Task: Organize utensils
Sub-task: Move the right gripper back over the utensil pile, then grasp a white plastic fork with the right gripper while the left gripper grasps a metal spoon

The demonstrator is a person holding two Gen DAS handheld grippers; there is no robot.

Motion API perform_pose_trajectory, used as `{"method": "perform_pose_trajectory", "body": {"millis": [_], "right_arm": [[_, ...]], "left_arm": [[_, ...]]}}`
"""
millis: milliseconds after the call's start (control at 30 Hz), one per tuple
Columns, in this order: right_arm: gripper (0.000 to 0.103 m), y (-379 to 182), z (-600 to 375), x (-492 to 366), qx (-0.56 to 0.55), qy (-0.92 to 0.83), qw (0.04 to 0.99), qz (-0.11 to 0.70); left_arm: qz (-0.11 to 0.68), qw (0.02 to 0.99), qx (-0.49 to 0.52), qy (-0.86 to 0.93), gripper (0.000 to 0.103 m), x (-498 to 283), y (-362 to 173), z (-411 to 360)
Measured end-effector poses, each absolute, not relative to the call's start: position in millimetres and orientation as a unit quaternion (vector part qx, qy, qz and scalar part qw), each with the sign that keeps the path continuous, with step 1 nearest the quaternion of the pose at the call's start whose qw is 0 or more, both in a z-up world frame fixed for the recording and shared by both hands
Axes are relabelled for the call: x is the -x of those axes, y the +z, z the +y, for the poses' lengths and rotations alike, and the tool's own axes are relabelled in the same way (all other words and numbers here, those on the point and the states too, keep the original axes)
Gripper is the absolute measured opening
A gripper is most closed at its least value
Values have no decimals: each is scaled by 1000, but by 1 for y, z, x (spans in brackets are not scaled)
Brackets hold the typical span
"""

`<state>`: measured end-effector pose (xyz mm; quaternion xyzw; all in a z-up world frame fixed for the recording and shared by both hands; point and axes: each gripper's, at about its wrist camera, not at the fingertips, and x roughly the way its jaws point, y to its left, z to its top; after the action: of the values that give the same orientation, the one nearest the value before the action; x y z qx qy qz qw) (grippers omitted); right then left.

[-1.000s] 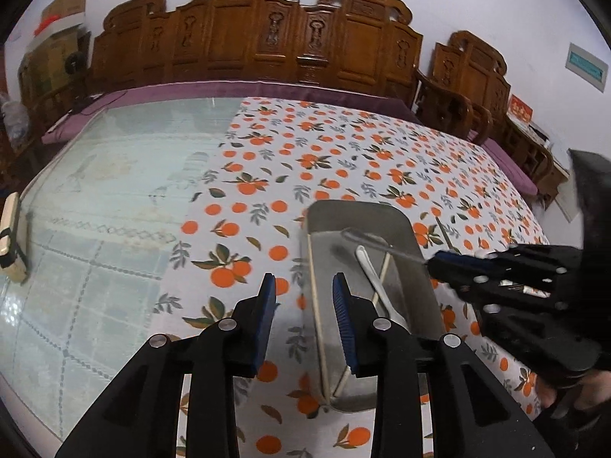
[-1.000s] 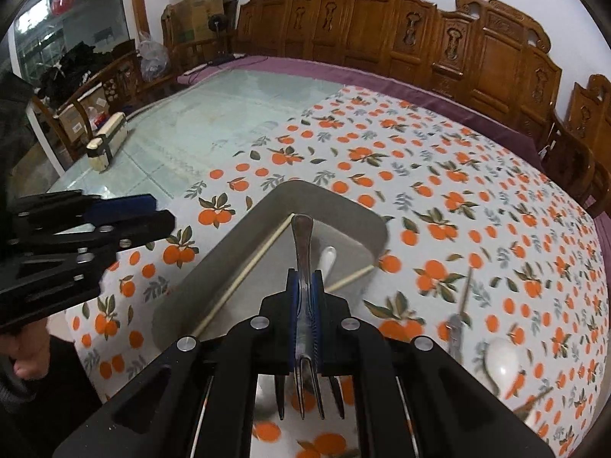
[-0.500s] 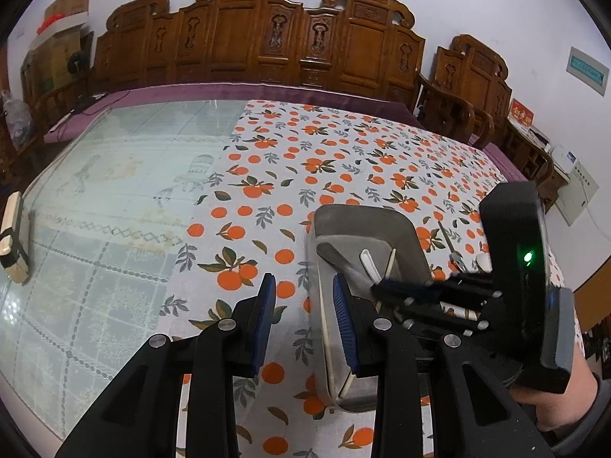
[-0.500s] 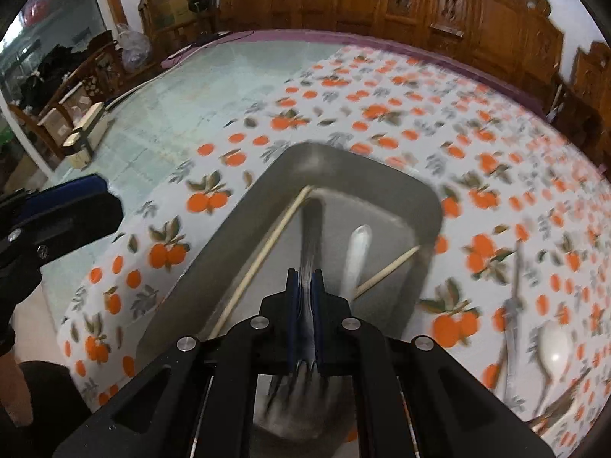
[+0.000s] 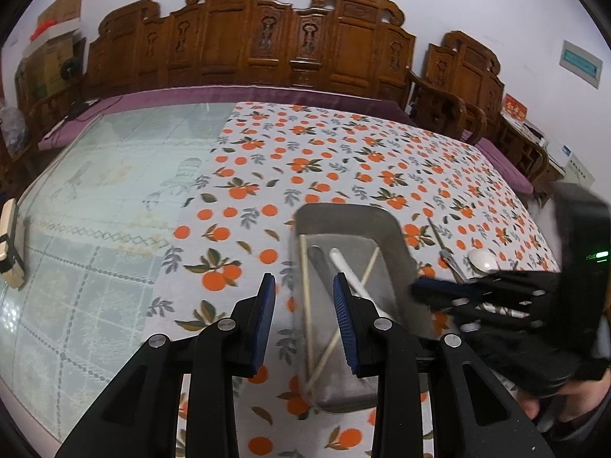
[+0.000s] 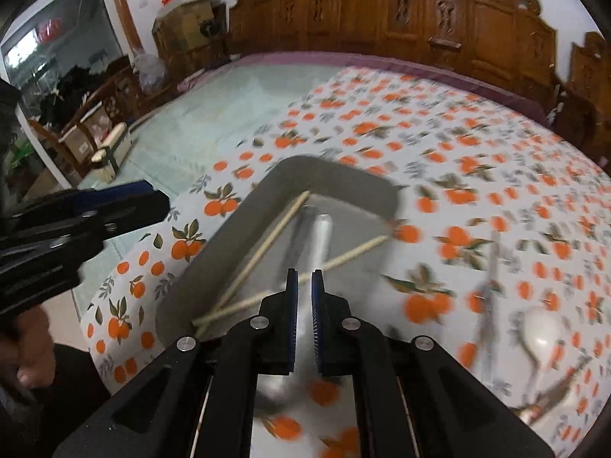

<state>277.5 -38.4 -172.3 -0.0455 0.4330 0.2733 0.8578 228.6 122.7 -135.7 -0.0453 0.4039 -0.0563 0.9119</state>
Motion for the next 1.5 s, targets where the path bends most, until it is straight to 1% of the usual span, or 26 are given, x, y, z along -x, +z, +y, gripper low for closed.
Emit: {"method": "perform_pose_trajectory", "body": {"millis": [67,267,500,533,567,600,667,700,933,1300,1500], "right_arm": [[9,-165,-66,-268,48,256,868,422],[9,-157,-153,-250,60,187,891,409],[9,-187,-229,-233,34,122,895,427],[9,-191,-233,-231,28,120,895,429],[11,-195,-236,-228,22,119,895,430],[19,-199,-237,-225,16,118,895,431],[28,-205,-237,-220,5,118,896,428],[28,-207,-236,-218,1,117,896,428],[28,-227,-243,-223,-10,97,893,438],[28,-251,-271,-261,-76,77,882,458],[27,-255,-263,-272,-49,67,883,462]], "left_arm": [[403,912,43,-65,35,-228,-135,114],[397,911,30,-106,35,-221,-134,72],[397,907,1,-143,35,-214,-141,18],[397,906,-3,-145,35,-213,-142,13],[397,906,-7,-148,35,-212,-144,7],[399,904,-11,-151,35,-212,-146,2],[402,902,-19,-156,35,-210,-151,-7],[403,901,-22,-158,35,-209,-153,-10],[417,893,-27,-167,35,-208,-167,-23],[421,889,-32,-175,35,-206,-173,-35],[426,887,-38,-175,35,-207,-177,-41]]}}
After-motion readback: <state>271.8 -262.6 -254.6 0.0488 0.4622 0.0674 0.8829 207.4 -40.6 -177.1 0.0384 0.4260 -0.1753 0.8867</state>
